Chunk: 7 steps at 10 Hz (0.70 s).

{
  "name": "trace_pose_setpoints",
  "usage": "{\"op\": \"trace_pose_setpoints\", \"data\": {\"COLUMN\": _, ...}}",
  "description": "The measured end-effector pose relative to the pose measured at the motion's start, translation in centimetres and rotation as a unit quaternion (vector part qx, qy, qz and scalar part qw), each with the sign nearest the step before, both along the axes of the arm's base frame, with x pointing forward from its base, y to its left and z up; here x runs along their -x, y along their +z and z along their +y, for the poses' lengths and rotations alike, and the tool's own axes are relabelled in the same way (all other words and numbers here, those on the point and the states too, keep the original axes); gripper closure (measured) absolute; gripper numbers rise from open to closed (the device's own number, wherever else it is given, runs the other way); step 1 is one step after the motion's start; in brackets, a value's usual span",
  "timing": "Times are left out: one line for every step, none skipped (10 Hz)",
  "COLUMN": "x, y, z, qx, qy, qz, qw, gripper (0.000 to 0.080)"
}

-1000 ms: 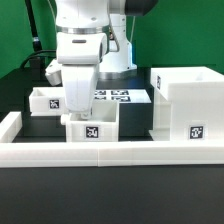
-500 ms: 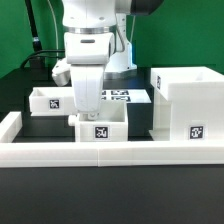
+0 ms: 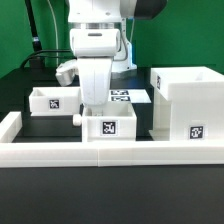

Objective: Assemble drawer

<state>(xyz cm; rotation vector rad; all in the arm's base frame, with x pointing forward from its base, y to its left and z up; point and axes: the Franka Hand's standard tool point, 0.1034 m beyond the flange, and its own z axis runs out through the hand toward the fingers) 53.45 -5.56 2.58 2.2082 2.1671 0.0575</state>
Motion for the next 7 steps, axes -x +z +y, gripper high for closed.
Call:
{"op": "trace_pose_setpoints", "data": {"x": 0.5, "y": -0.3, "z": 0.0, "qx": 0.001, "qy": 0.001, "qz": 0.0, "qw": 1.0, "gripper": 0.0752}}
{"op": "trace_pose_setpoints", "data": {"x": 0.4, "y": -0.4, "z": -0.1, "qx": 0.001, "qy": 0.001, "qz": -0.005, "qw": 1.0, "gripper": 0.0752}}
{"op": "trace_pose_setpoints", "data": {"x": 0.6, "y": -0.8, "z": 0.1, "qx": 0.001, "qy": 0.0, "qz": -0.013, "qw": 1.0, "gripper": 0.0752}}
{"op": "trace_pose_setpoints", "data": {"x": 0.6, "y": -1.1, "z": 0.9, "qx": 0.0, "qy": -0.014, "qz": -0.004, "qw": 1.0, "gripper": 0.0752}}
{"op": "trace_pose_setpoints", "data": {"x": 0.4, "y": -1.2, "z": 1.6, "qx": 0.002, "qy": -0.013, "qz": -0.004, "qw": 1.0, "gripper": 0.0752}}
{"op": "trace_pose_setpoints", "data": {"x": 0.4, "y": -1.3, "z": 2.3, "qx": 0.004, "qy": -0.006, "qz": -0.003, "qw": 1.0, "gripper": 0.0752}}
{"op": "trace_pose_setpoints", "data": {"x": 0.1, "y": -1.5, "z": 3.2, "qx": 0.007, "qy": -0.005, "qz": -0.002, "qw": 1.0, "gripper": 0.0752}}
